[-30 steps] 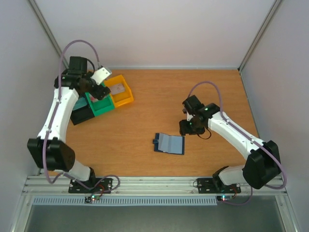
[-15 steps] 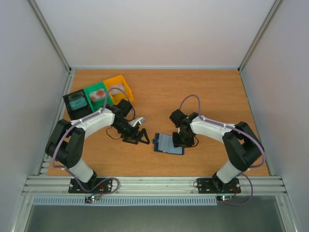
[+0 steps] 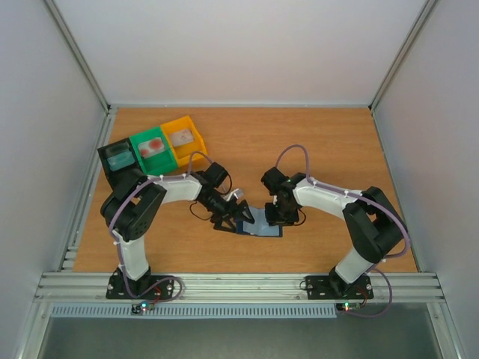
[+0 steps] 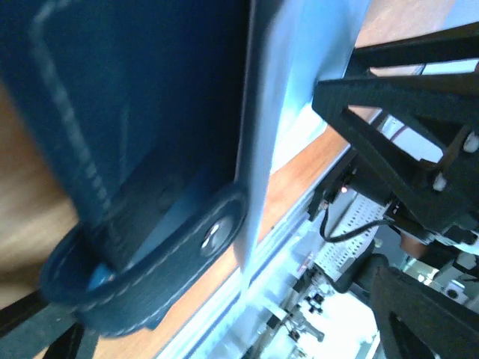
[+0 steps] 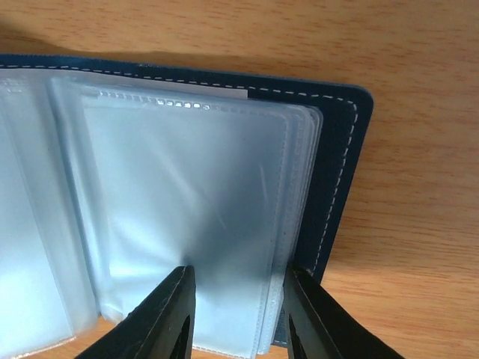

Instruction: Take the credit cards out of the card holder

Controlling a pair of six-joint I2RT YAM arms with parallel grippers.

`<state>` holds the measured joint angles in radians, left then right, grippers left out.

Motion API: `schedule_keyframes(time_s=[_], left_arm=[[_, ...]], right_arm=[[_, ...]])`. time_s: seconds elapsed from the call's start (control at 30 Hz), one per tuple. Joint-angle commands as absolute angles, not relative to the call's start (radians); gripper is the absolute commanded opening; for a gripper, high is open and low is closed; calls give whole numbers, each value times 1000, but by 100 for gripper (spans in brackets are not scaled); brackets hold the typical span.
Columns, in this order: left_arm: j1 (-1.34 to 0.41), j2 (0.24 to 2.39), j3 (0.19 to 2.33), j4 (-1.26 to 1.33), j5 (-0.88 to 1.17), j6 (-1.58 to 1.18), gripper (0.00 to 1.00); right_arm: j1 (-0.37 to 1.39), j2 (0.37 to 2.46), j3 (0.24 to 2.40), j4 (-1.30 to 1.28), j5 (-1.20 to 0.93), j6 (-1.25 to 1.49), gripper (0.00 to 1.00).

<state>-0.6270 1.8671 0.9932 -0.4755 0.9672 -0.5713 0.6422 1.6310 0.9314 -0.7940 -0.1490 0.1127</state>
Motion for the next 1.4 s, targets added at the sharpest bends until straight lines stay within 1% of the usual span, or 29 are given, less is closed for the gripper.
schedule_keyframes(time_s=[0.0,0.03,0.1,0.13,0.17,0.23,0.27,0.37,0.47,0.53,0.6,0.67,0.73,0.9,1.0,1.1,1.17,1.2,1.3,1.37], left_arm=[[-642,1880,989,-356,915,-653,89],[-643,1888,995,-351,920,-653,82],[-643,1899,1006,-336,924,-660,60],[-644,1903,1006,-325,924,-666,47],[-645,1902,1004,-311,924,-681,33],[-647,1898,998,-300,915,-695,7],[-649,1894,995,-298,910,-697,1],[-652,1884,987,-297,892,-703,0],[-656,1877,981,-295,880,-706,0],[-658,1879,977,-287,880,-708,0],[-659,1881,977,-286,883,-709,0],[-659,1881,977,-285,883,-707,0],[-660,1881,977,-285,883,-707,0],[-659,1884,977,-280,887,-708,0],[-659,1885,977,-282,885,-709,0],[-659,1884,977,-281,885,-708,0],[-659,1887,977,-281,884,-709,0],[-659,1887,977,-279,885,-709,0],[-661,1888,979,-282,885,-709,0],[-660,1887,979,-281,885,-708,0]], right_arm=[[650,1605,946,-770,-179,59,33],[649,1602,946,-765,-187,56,32],[650,1594,944,-755,-202,54,31],[650,1588,942,-748,-209,55,30],[650,1581,938,-740,-220,56,28],[649,1562,929,-713,-255,60,22],[649,1546,923,-688,-284,60,20],[650,1509,897,-599,-395,63,17],[650,1482,886,-508,-549,68,17],[650,1461,872,-443,-625,77,21],[650,1439,873,-425,-631,78,28],[648,1428,883,-453,-597,69,34],[647,1420,895,-492,-560,63,37],[631,1382,910,-583,-450,66,40],[614,1387,938,-696,-297,79,40],[599,1404,965,-835,-85,114,38],[600,1453,983,-922,59,124,38],[600,1495,996,-948,90,120,38],[608,1612,1013,-934,66,108,40],[613,1640,1011,-900,51,110,46]])
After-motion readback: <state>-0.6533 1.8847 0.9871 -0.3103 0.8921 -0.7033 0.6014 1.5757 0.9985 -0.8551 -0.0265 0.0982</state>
